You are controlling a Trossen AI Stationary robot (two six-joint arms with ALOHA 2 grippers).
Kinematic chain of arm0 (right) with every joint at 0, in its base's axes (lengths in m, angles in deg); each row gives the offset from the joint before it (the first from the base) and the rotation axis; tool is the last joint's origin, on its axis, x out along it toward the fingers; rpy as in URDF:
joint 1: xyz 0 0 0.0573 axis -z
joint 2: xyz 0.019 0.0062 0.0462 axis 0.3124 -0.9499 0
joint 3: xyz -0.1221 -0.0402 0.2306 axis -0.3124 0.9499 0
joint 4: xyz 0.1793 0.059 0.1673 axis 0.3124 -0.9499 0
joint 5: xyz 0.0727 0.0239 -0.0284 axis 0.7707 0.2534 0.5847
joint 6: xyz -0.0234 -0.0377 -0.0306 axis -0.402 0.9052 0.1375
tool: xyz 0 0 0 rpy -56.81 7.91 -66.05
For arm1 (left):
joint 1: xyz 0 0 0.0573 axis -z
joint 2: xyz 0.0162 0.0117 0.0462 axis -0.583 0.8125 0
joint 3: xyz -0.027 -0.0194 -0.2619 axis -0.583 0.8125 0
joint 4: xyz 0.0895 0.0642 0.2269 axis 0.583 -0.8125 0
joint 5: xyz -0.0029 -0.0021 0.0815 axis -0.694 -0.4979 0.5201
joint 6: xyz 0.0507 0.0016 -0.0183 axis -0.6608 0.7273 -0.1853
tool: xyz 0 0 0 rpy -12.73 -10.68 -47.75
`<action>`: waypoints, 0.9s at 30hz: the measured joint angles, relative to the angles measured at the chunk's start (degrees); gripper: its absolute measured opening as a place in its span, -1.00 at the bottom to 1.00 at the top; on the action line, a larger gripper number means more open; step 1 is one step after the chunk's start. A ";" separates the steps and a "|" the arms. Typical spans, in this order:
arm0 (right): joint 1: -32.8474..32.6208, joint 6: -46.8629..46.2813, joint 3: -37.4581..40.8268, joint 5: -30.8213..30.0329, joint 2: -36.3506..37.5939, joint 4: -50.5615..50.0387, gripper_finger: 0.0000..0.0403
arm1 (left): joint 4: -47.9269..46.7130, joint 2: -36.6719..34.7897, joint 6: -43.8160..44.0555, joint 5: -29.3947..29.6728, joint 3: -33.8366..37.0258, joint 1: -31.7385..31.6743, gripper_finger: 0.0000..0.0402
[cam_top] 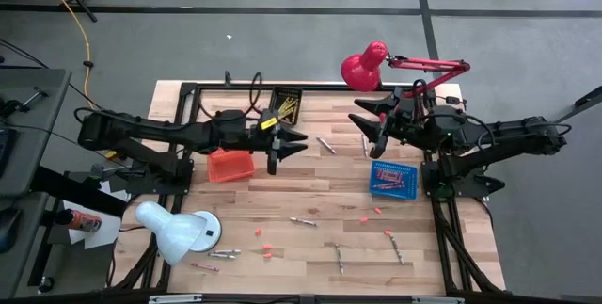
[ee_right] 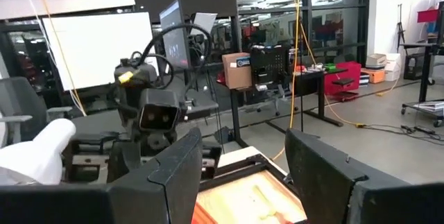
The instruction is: Sort crayons
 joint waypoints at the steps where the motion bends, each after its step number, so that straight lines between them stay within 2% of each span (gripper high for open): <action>1: 0.17 0.00 0.00 0.00 -0.22 0.16 -0.01 | 0.23 -0.27 -0.13 0.31 0.05 0.01 -0.36; 9: 0.68 -0.24 0.00 0.13 -0.47 -0.17 -0.01 | 0.44 -0.47 2.09 -1.46 0.16 -0.01 -0.36; 12: 0.68 -2.66 0.00 0.15 -0.47 -0.21 -0.01 | 2.21 -0.36 4.77 -5.88 -0.97 -1.16 -0.36; 15: 0.68 -4.52 0.00 0.13 -0.47 -1.10 -0.01 | 1.16 -0.13 3.28 -10.90 -5.89 -2.38 -0.36; 17: 0.68 -5.37 0.00 0.13 -0.49 -2.61 -0.01 | -3.30 0.76 0.47 -13.39 -10.42 -2.46 -0.36; 21: 0.68 -6.99 0.00 0.11 -0.49 -6.32 -0.01 | -19.27 4.09 -7.11 -16.68 -22.38 0.84 -0.36; 25: 0.68 -9.49 0.00 0.13 -0.49 -11.56 -0.01 | -36.98 8.27 -12.36 -16.21 -34.86 7.36 -0.36; 27: 0.68 -10.88 0.00 0.14 -0.49 -14.92 -0.01 | -42.87 10.51 -13.03 -14.19 -39.63 11.46 -0.36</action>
